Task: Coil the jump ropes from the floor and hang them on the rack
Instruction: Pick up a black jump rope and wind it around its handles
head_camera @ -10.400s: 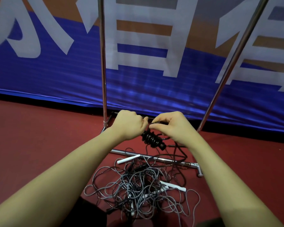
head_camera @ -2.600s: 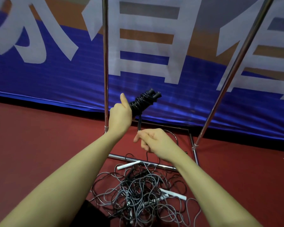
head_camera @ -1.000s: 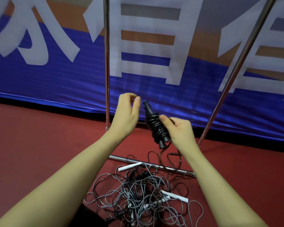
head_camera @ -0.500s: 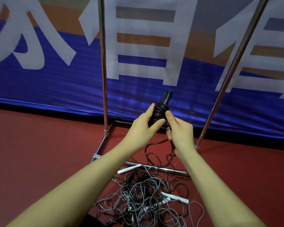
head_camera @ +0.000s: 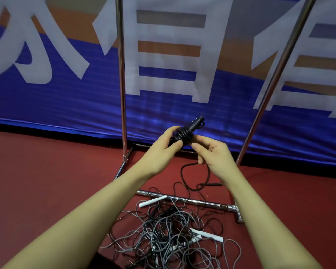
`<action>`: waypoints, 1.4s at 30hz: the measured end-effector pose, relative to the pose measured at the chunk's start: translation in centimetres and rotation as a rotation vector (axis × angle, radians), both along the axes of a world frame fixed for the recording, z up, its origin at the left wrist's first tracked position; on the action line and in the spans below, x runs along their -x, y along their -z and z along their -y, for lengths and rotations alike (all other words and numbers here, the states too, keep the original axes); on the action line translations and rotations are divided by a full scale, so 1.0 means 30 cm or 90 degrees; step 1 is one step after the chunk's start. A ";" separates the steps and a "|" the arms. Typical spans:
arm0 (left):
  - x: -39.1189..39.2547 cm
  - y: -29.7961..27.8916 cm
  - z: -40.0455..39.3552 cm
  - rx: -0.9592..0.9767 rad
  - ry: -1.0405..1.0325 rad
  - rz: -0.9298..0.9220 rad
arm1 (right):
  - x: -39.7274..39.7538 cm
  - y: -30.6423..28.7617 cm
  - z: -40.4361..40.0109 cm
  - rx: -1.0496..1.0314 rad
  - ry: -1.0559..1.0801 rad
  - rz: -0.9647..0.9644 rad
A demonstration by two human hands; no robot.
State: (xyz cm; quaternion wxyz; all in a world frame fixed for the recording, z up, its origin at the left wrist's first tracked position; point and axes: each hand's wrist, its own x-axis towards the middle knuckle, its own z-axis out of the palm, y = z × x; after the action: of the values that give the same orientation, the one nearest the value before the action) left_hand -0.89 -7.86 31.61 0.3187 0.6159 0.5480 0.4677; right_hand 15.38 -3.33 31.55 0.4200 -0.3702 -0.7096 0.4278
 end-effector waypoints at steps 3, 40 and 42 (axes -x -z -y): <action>-0.010 -0.002 0.001 -0.003 -0.022 0.026 | 0.013 -0.002 0.020 -0.004 0.004 -0.045; -0.078 -0.018 -0.008 -0.009 -0.181 0.091 | 0.014 -0.004 0.017 0.193 -0.152 -0.269; -0.073 -0.024 -0.003 -0.013 -0.211 0.048 | 0.010 -0.009 0.023 0.173 -0.163 -0.267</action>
State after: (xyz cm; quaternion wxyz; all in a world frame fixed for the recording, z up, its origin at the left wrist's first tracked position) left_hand 1.31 -7.76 32.34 0.2510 0.5023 0.6251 0.5422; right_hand 15.07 -4.03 31.83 0.4465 -0.2342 -0.5842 0.6360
